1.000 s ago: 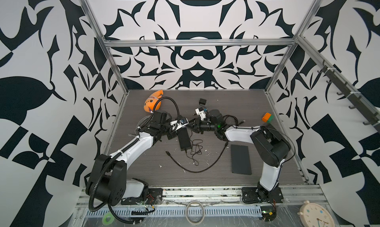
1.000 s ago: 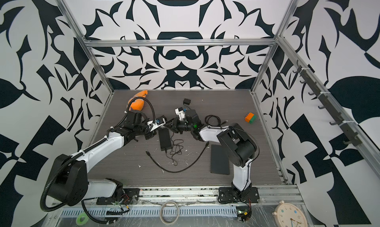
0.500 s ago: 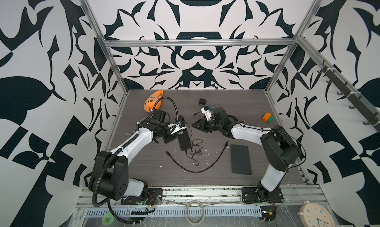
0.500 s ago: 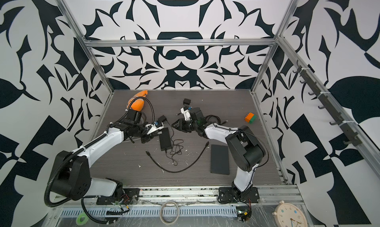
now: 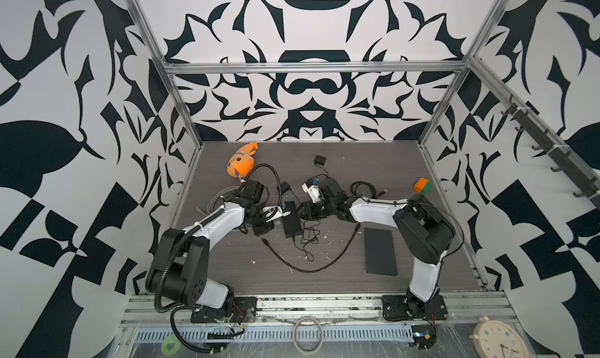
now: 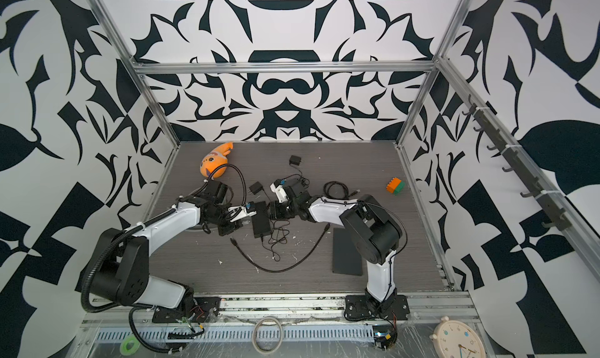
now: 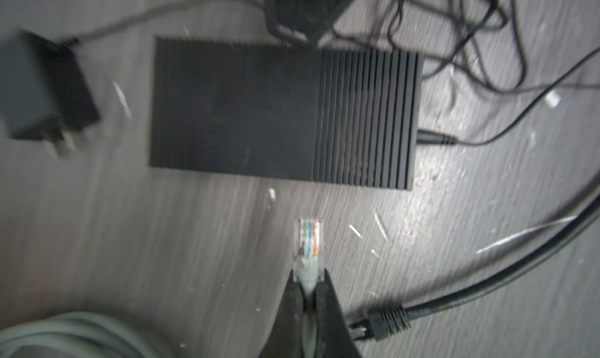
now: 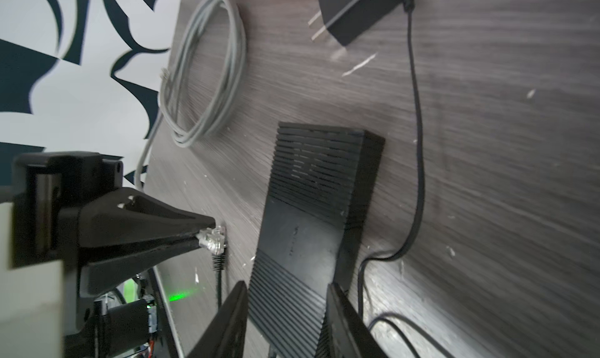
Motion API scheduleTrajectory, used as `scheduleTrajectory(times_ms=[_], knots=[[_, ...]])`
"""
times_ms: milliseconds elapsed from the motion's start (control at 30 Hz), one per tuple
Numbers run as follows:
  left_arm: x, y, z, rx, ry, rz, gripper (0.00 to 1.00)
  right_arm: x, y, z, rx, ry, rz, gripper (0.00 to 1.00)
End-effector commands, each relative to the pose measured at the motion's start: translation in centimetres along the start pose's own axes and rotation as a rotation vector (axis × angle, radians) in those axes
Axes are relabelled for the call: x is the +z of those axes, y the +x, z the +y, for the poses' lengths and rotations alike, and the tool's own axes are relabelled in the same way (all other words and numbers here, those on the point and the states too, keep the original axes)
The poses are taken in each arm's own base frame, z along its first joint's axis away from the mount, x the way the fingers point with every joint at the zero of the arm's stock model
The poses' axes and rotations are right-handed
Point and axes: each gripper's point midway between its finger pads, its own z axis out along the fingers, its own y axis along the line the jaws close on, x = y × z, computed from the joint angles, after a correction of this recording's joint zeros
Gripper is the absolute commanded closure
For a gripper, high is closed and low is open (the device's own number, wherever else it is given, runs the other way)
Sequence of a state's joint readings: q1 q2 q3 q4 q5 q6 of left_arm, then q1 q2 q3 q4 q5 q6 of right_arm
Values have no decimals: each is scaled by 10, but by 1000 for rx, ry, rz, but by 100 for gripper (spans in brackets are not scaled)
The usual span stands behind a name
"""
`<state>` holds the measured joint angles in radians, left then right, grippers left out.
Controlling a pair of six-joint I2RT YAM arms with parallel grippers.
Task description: Insert the plug into the switch port
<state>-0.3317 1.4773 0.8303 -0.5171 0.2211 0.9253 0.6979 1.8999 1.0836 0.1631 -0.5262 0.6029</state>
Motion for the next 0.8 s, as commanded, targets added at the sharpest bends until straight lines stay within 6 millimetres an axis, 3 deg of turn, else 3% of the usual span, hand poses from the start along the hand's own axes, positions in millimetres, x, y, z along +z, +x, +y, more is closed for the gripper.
scheduleTrajectory(times_ms=[0,767], knots=[[8,16,-11,-10,47,53,100,0,-17,18,-64,-22,-37,56],[34,15,-9,-30,67,78,100,18,-1,8,-31,-4,18,54]])
